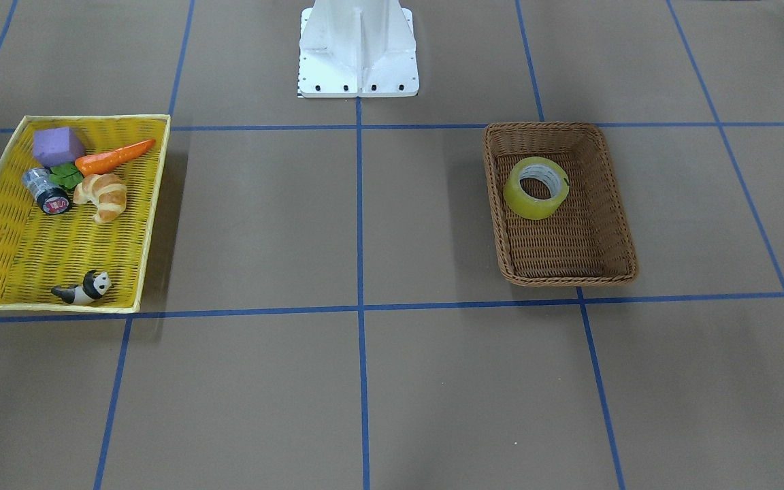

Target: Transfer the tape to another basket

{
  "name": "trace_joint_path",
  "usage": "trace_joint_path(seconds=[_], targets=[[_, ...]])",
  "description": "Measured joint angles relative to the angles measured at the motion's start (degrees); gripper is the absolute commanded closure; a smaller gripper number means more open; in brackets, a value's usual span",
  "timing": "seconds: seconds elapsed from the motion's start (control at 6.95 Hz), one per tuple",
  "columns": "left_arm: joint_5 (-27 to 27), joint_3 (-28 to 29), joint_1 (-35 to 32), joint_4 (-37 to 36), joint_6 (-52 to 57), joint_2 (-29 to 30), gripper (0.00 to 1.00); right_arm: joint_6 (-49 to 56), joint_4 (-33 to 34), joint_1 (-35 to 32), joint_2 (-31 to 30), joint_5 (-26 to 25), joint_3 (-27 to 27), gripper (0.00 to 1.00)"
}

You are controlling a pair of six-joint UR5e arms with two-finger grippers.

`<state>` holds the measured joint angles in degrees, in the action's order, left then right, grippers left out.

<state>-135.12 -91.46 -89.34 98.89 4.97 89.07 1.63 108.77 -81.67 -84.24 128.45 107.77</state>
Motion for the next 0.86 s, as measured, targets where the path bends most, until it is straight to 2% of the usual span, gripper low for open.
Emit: trace_joint_path(seconds=[0.43,0.86], targets=[[0.14,1.01,-0.49,-0.4,-0.27,0.75,0.02,-0.13,-0.44,0.0,-1.29,0.77,-2.53,0.0],[0.34,0.86,-0.49,-1.92,-0.56,1.98,0.02,-0.05,-0.48,-0.01,-1.44,4.73,-5.48,0.0]])
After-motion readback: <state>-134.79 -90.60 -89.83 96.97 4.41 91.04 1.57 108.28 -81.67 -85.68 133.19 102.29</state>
